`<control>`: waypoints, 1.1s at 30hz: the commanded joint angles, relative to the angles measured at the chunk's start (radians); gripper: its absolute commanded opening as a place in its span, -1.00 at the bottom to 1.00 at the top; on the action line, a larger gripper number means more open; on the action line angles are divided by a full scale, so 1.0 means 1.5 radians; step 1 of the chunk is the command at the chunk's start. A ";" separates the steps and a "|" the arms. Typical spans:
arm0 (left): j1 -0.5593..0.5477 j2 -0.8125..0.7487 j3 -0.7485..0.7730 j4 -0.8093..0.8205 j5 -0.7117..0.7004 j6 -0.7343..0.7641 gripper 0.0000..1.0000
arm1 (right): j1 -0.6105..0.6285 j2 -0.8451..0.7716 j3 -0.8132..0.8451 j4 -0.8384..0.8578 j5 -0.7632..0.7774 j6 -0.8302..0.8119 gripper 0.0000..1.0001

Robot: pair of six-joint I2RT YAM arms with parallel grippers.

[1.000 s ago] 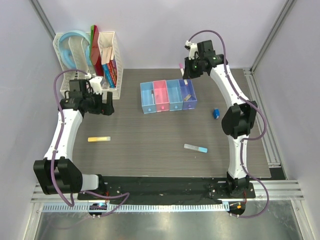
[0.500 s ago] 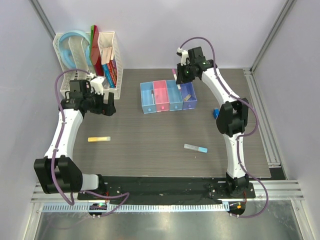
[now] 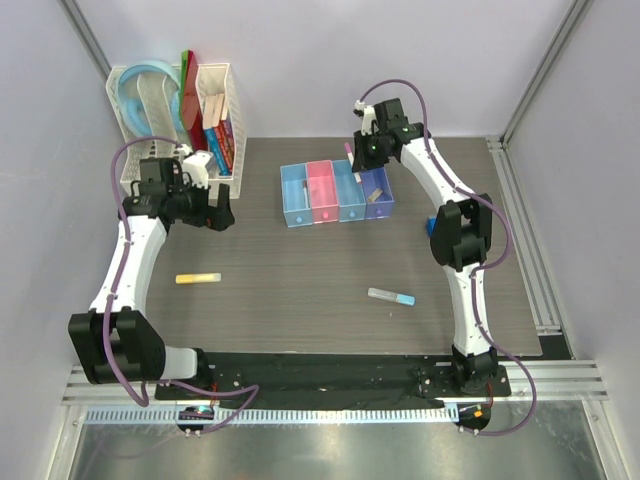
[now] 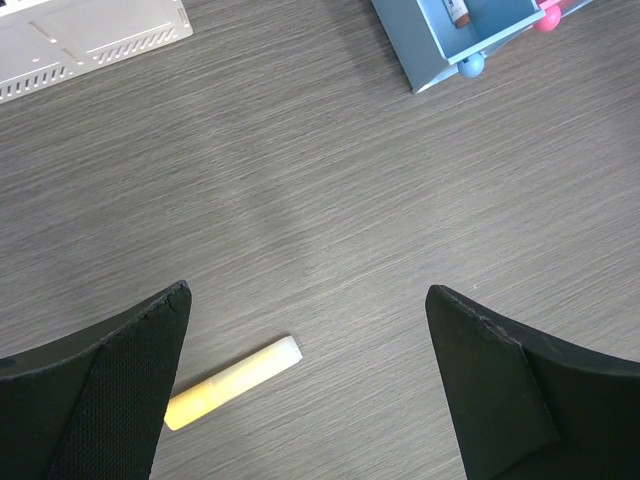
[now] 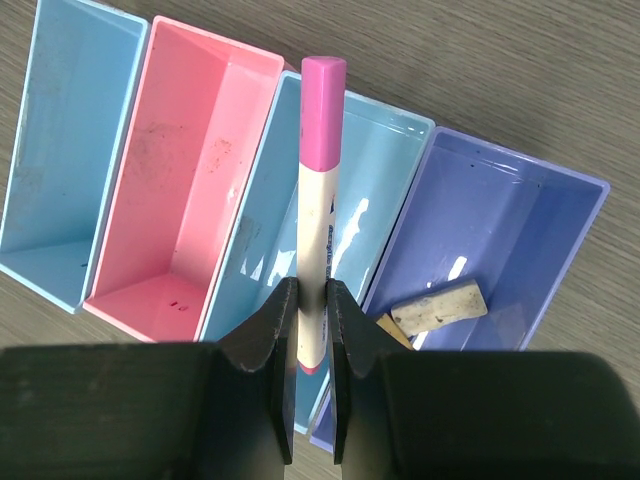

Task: Sort the stationery into containers
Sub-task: Place the pen in the storage box.

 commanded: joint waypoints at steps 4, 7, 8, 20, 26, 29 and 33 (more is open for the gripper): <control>0.004 -0.010 0.028 0.015 0.026 0.005 1.00 | 0.001 -0.008 0.013 0.029 0.009 0.009 -0.98; 0.004 -0.015 0.028 0.012 0.029 0.005 0.99 | 0.001 -0.007 0.014 0.031 0.015 0.007 -0.98; 0.004 -0.016 0.027 0.013 0.029 0.006 0.99 | 0.001 -0.006 0.013 0.031 0.015 0.008 -0.98; 0.004 -0.033 0.010 0.012 0.038 0.014 1.00 | 0.001 0.002 0.021 0.037 0.006 0.021 -0.98; 0.004 -0.035 0.004 0.016 0.036 0.018 1.00 | 0.004 0.003 0.023 0.042 -0.005 0.027 -0.98; 0.004 -0.034 0.002 0.017 0.037 0.017 1.00 | 0.009 0.002 0.022 0.046 -0.009 0.029 -0.98; 0.004 -0.033 0.003 0.017 0.038 0.016 0.99 | 0.019 0.004 0.024 0.053 -0.010 0.031 -0.98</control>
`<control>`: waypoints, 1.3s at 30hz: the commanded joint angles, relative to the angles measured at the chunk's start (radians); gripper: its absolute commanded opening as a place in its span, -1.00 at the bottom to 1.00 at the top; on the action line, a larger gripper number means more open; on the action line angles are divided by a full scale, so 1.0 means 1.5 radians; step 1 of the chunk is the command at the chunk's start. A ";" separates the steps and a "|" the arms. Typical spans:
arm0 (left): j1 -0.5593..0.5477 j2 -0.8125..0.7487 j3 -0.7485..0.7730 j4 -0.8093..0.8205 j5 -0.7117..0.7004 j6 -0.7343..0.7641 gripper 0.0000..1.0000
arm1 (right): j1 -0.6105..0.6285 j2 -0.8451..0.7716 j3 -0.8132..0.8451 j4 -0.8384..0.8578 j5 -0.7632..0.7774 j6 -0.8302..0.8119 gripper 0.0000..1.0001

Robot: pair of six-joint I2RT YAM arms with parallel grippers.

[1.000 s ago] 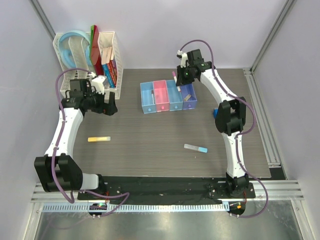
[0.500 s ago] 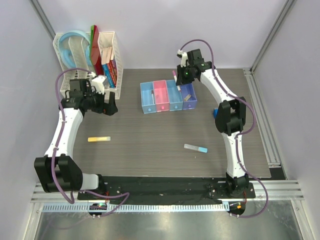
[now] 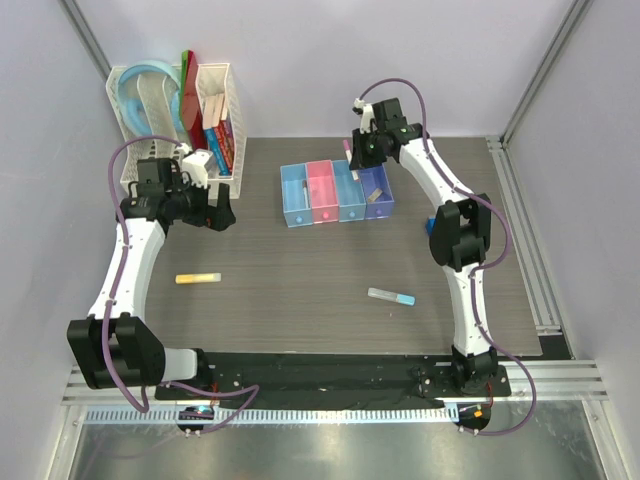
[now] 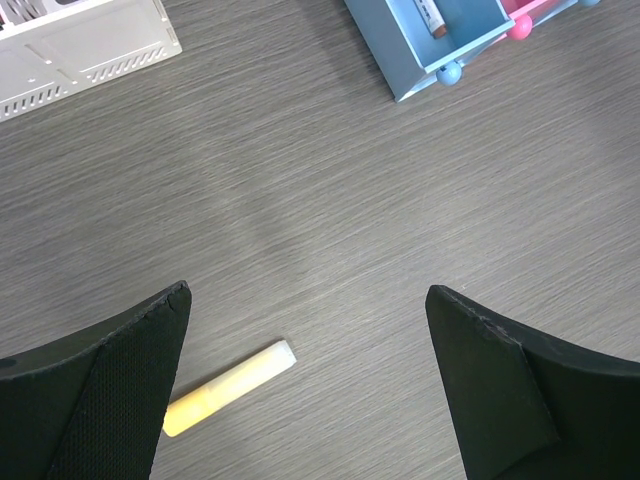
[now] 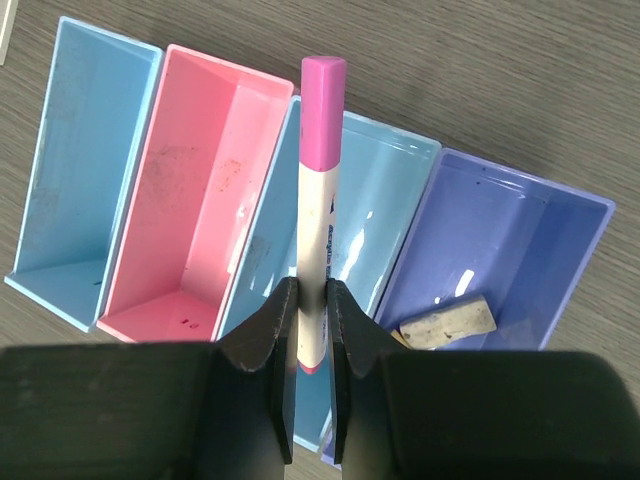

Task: Sort the stationery into containers
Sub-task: Place the pen in the storage box.

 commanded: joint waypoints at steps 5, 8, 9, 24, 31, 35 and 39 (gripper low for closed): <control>0.004 -0.020 -0.002 0.018 0.013 0.013 0.99 | 0.035 0.009 0.025 0.034 -0.014 0.009 -0.98; 0.004 -0.024 -0.007 0.016 0.022 0.016 1.00 | 0.048 0.012 0.023 0.037 -0.012 0.010 -0.98; 0.005 -0.025 -0.009 0.015 0.025 0.018 1.00 | 0.051 0.013 0.022 0.038 -0.011 0.012 -0.98; 0.004 -0.063 -0.046 -0.008 0.057 0.061 0.99 | 0.102 0.039 0.034 0.069 0.013 0.030 -0.98; 0.004 -0.069 -0.050 -0.022 0.064 0.073 1.00 | 0.113 0.047 0.038 0.077 0.017 0.031 -0.98; 0.004 -0.075 -0.056 -0.027 0.068 0.077 1.00 | 0.116 0.048 0.034 0.094 0.017 0.046 -0.98; 0.003 -0.081 -0.068 -0.030 0.073 0.079 1.00 | 0.120 0.048 0.023 0.113 0.018 0.060 -0.98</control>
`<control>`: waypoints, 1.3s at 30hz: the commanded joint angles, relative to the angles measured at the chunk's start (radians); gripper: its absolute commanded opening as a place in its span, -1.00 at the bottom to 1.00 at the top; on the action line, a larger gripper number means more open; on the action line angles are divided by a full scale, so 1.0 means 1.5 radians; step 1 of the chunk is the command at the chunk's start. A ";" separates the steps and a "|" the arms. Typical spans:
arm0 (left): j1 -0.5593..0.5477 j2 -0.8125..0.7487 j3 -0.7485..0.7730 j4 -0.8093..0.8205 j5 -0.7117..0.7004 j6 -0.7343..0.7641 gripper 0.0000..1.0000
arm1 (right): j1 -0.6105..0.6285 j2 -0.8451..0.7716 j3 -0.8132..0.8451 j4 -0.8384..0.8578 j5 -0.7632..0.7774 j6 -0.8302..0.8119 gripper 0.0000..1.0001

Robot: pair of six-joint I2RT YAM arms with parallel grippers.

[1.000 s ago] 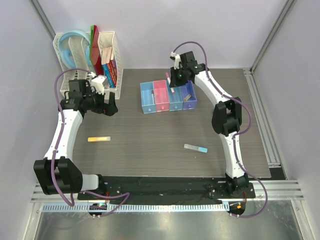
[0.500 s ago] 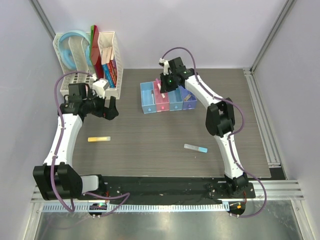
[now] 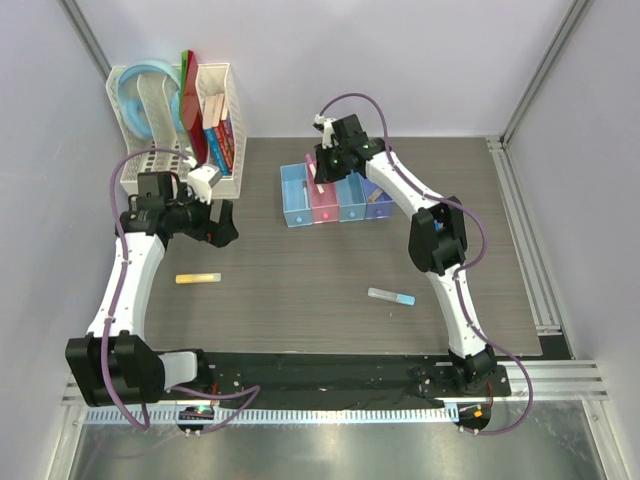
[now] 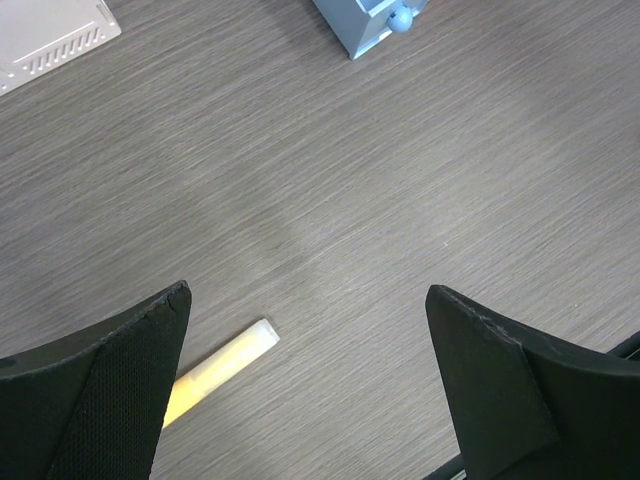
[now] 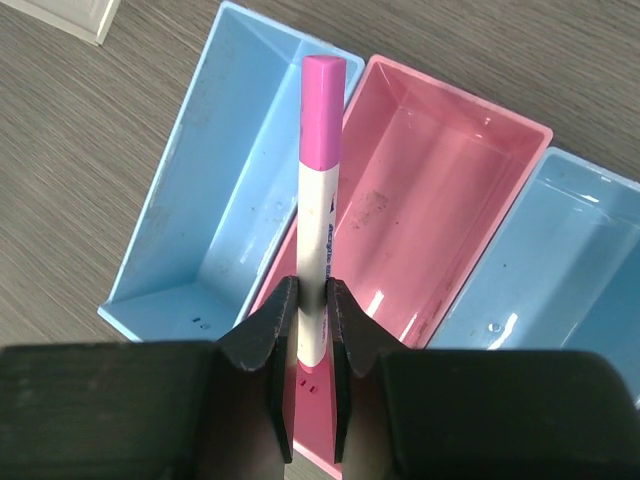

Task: Sort the stationery into containers
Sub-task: Place the pen in the storage box.

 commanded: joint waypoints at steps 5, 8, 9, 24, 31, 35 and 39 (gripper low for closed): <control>0.003 -0.029 -0.023 -0.007 0.019 0.021 1.00 | 0.018 -0.001 0.007 0.068 0.010 0.024 -0.98; 0.003 -0.030 -0.027 -0.006 0.015 0.023 0.99 | 0.025 -0.001 0.009 0.076 0.009 0.027 -0.98; 0.004 -0.031 -0.028 -0.007 0.014 0.026 1.00 | 0.027 -0.001 0.008 0.078 0.007 0.027 -0.98; 0.004 -0.040 -0.052 0.004 0.005 0.028 1.00 | 0.052 0.014 0.004 0.101 -0.009 0.060 -0.98; 0.004 -0.052 -0.056 -0.005 -0.005 0.038 1.00 | 0.054 0.025 0.003 0.107 -0.002 0.064 -0.98; 0.004 -0.058 -0.055 -0.009 -0.008 0.041 0.99 | 0.054 0.027 -0.011 0.114 0.002 0.065 -0.98; 0.004 -0.061 -0.059 -0.010 -0.009 0.043 1.00 | 0.054 0.031 -0.017 0.116 0.004 0.066 -0.98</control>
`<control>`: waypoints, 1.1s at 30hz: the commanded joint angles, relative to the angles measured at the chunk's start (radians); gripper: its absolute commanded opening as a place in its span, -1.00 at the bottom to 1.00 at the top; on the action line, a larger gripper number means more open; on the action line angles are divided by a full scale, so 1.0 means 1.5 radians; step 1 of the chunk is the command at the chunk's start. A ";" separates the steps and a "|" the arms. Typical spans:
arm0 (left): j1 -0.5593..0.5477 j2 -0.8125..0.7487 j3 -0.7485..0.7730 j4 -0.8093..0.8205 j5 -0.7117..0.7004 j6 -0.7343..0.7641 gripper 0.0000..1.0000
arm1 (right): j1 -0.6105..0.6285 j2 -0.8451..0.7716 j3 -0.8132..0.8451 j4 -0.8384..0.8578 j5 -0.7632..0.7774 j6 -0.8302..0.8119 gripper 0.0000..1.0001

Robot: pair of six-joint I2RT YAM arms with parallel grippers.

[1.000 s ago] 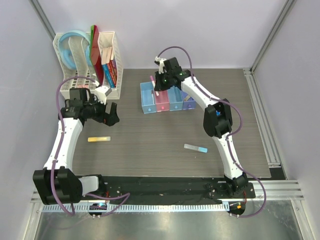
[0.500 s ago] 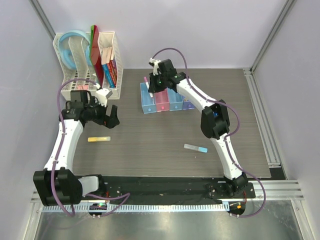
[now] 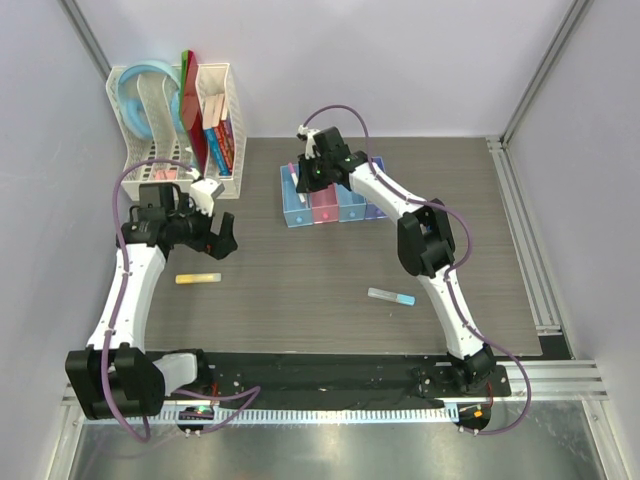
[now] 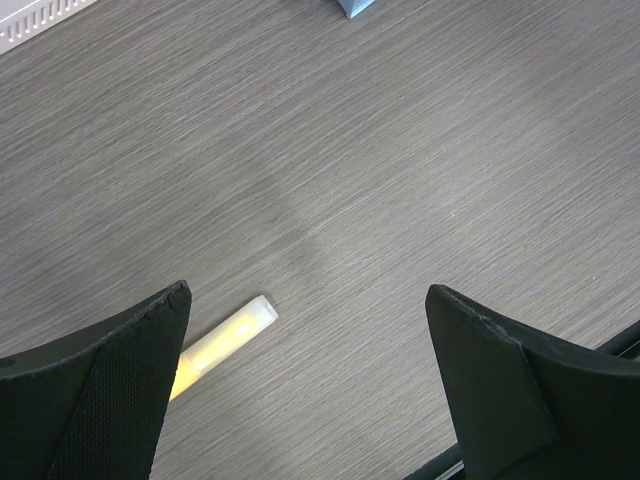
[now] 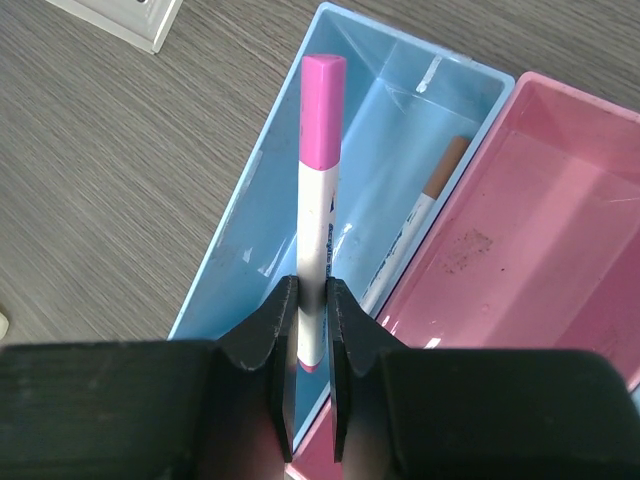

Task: Sort the stationery into containers
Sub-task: Place the pen in the storage box.

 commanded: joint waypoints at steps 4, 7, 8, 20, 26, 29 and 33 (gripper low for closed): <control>0.004 -0.018 -0.007 0.000 -0.003 0.012 0.99 | 0.004 -0.001 -0.002 0.034 0.006 0.010 -0.98; 0.004 -0.021 -0.008 0.001 -0.006 0.014 1.00 | 0.003 0.000 -0.002 0.034 0.007 0.009 -0.98; 0.004 -0.020 -0.008 0.001 -0.007 0.014 1.00 | 0.005 0.001 -0.003 0.034 0.007 0.009 -0.98; 0.004 -0.022 -0.014 0.016 -0.023 0.003 0.99 | 0.006 0.005 -0.006 0.035 0.007 0.009 -0.98; 0.005 -0.021 -0.016 0.017 -0.024 0.004 1.00 | 0.006 0.004 -0.006 0.036 0.012 0.011 -0.98; 0.004 -0.021 -0.017 0.018 -0.022 0.004 0.99 | 0.006 0.003 -0.006 0.036 0.015 0.011 -0.98; 0.004 -0.019 -0.015 0.019 -0.021 0.002 0.99 | 0.006 0.004 -0.008 0.035 0.018 0.011 -0.98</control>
